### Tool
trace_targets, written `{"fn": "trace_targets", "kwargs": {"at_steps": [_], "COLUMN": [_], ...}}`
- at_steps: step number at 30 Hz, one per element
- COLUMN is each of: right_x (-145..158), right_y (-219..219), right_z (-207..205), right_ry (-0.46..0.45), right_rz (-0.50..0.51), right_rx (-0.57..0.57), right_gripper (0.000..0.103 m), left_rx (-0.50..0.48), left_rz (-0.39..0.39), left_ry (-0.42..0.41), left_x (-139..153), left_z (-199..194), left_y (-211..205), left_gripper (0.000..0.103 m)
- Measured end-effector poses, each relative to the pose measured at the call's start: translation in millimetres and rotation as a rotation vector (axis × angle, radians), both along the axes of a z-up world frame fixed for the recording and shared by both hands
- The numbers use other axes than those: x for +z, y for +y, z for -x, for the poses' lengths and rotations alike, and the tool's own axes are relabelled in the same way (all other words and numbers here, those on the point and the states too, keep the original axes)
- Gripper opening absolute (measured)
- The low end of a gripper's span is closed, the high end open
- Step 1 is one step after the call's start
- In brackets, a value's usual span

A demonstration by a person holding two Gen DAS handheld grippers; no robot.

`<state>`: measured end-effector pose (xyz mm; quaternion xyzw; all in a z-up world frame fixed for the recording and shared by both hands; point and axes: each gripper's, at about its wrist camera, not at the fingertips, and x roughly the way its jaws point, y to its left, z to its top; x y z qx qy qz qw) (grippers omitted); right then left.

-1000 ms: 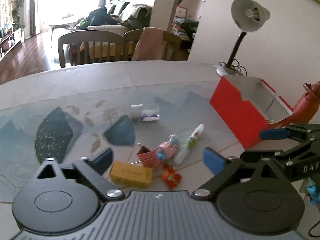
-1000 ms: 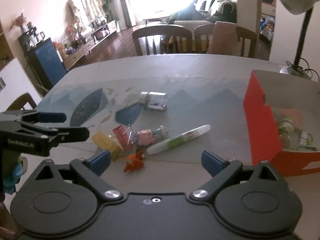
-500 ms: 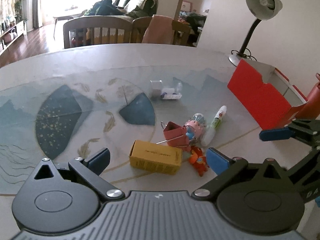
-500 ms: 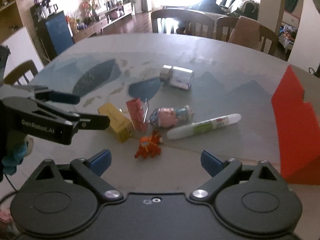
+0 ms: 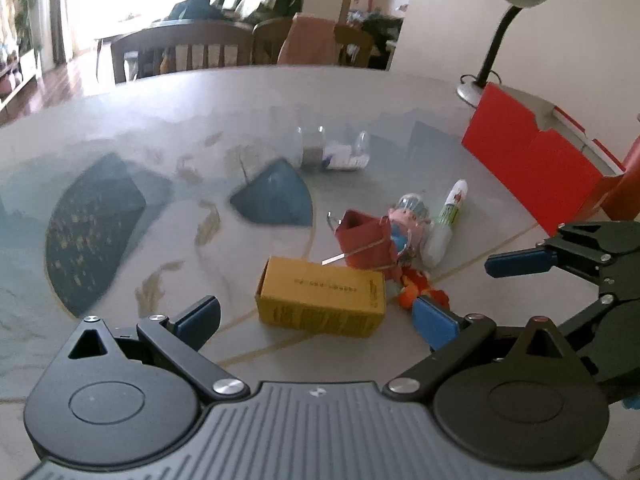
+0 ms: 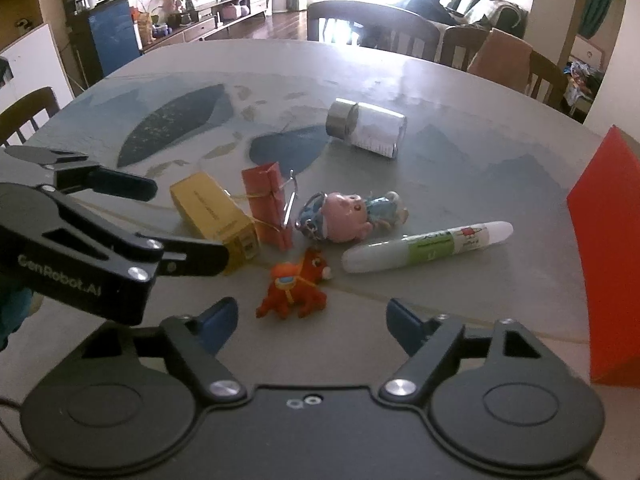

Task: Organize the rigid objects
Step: 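Reach the left tool to the yellow box while the right tool reaches the orange toy keychain, then grasp the yellow box with the left tool while the right tool grasps the orange toy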

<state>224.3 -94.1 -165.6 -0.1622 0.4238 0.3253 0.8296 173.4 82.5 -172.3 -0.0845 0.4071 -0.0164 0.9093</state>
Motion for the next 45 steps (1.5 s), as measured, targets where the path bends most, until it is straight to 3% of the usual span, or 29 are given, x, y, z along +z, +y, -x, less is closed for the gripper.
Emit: {"fn": "trace_targets", "kwargs": {"at_steps": [15,18,21,23,25,35,40,45], "right_x": [-6,-6,-5,-5,-5,4,16,31], "right_y": [14,17,18,19,19,11,0,-9], "right_z": [-5,-4,-4,-4,-4,-3,0,1], "right_ry": [-0.013,-0.017,-0.015,-0.009,-0.012,-0.006,0.02,0.049], "right_rz": [-0.004,-0.002,-0.007,-0.01,-0.006,-0.011,-0.056,-0.103], "right_rx": [-0.004,-0.001,-0.007,-0.004,-0.005,-0.041,-0.062,-0.093], "right_gripper": [0.049,0.044,0.037,0.034,0.034,0.034,0.034,0.034], "left_rx": [0.029,0.029,0.023,0.012,-0.003,0.041,0.066,0.079], "left_rz": [-0.031,-0.036,-0.035,-0.033,-0.025,0.017,0.063,0.058], "left_ry": [-0.044,-0.047,-0.051,-0.053,-0.052,-0.01,-0.003,0.004], "left_x": [-7,-7,-4,-3,-2,4,10,17], "left_z": [-3,-4,-4,-4,-4,-5,3,9], "left_y": [1,0,-1,-2,-4,-3,1,2], "left_gripper": [0.102,0.094,0.093,0.08,0.073,0.07,0.07,0.069]}}
